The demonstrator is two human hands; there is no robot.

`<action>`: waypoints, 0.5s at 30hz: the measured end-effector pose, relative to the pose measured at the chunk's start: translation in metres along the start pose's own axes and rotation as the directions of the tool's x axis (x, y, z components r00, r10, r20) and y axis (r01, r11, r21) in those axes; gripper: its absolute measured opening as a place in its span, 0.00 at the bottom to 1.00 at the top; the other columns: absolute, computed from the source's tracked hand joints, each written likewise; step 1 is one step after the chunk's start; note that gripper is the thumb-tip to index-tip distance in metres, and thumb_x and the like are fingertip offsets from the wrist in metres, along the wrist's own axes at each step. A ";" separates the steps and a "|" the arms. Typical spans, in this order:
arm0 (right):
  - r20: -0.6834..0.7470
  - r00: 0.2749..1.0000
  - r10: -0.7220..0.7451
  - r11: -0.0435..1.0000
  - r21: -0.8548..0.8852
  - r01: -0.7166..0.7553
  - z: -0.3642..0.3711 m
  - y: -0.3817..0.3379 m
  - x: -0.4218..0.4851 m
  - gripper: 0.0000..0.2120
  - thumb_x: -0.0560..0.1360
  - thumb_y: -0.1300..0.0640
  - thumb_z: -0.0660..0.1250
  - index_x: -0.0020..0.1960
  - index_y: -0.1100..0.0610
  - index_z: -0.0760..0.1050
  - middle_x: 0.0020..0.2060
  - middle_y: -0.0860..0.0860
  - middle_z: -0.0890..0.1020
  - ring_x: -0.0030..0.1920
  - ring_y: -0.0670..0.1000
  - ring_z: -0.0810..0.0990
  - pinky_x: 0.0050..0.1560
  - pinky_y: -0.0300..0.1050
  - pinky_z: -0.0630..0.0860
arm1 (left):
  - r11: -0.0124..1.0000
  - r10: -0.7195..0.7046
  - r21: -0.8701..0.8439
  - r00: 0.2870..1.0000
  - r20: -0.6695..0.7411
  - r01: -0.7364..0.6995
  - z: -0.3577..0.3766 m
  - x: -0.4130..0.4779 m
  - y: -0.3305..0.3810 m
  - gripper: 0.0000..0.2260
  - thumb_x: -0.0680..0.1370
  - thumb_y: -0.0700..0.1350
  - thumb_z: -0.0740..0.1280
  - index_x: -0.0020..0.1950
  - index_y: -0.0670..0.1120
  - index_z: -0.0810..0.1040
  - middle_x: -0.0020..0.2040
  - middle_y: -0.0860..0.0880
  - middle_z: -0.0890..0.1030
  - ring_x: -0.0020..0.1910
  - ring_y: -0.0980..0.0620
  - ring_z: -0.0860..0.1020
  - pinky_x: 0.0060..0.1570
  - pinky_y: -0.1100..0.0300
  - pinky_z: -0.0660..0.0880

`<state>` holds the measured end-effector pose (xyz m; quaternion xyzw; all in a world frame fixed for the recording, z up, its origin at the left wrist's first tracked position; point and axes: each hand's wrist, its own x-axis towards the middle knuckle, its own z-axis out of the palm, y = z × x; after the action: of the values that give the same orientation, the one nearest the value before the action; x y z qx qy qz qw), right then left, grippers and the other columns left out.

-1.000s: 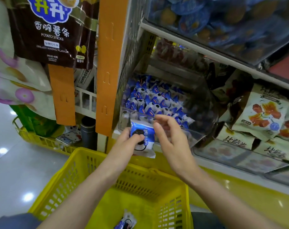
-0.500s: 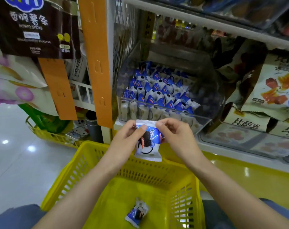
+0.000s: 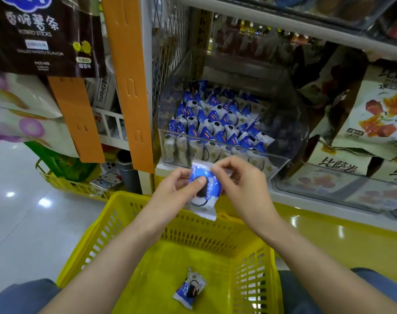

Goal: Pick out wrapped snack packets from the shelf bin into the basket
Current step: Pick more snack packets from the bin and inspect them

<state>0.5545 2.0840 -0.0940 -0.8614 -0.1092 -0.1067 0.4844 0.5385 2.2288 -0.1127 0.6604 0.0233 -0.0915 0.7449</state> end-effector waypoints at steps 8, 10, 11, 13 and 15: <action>0.128 0.936 0.328 0.864 0.359 -0.352 -0.001 -0.002 0.003 0.08 0.76 0.66 0.62 0.45 0.53 0.69 0.41 0.56 0.79 0.37 0.49 0.81 0.36 0.40 0.80 | 0.988 0.140 -0.034 0.967 -0.211 -0.150 -0.012 0.004 0.002 0.07 0.74 0.44 0.68 0.51 0.47 0.79 0.45 0.50 0.84 0.43 0.57 0.82 0.39 0.66 0.77; 0.237 0.913 0.333 0.862 0.316 -0.397 0.002 -0.002 -0.002 0.11 0.75 0.68 0.63 0.46 0.52 0.67 0.41 0.57 0.79 0.32 0.44 0.80 0.33 0.35 0.78 | 0.977 0.191 -0.046 0.951 -0.243 -0.207 -0.014 0.005 0.002 0.03 0.76 0.44 0.66 0.46 0.49 0.80 0.42 0.52 0.84 0.41 0.57 0.81 0.38 0.67 0.76; 0.295 0.897 0.330 0.868 0.278 -0.411 0.003 0.000 -0.004 0.12 0.75 0.68 0.64 0.47 0.52 0.67 0.42 0.56 0.80 0.32 0.42 0.80 0.34 0.35 0.78 | 0.974 0.211 -0.031 0.944 -0.252 -0.226 -0.014 0.005 0.002 0.04 0.76 0.44 0.66 0.43 0.49 0.80 0.40 0.53 0.84 0.40 0.58 0.81 0.37 0.67 0.75; 0.384 0.878 0.287 0.932 0.101 -0.349 0.002 0.002 -0.007 0.13 0.74 0.65 0.67 0.50 0.50 0.68 0.47 0.52 0.80 0.40 0.41 0.80 0.43 0.38 0.79 | 0.961 0.276 0.064 0.928 -0.249 -0.269 -0.016 0.005 0.001 0.06 0.77 0.43 0.65 0.40 0.49 0.79 0.36 0.54 0.82 0.36 0.60 0.78 0.35 0.69 0.73; 0.393 0.898 0.199 0.980 -0.071 -0.186 0.002 0.004 -0.009 0.16 0.72 0.59 0.70 0.56 0.50 0.69 0.53 0.46 0.78 0.52 0.41 0.77 0.54 0.38 0.75 | 0.925 0.356 0.211 0.913 -0.199 -0.315 -0.015 0.005 0.001 0.08 0.76 0.41 0.66 0.38 0.50 0.78 0.35 0.54 0.81 0.35 0.61 0.77 0.36 0.69 0.72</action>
<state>0.5469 2.0835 -0.1009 -0.8792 -0.1180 0.1175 0.4464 0.5447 2.2436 -0.1144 0.7232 -0.0114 0.1147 0.6809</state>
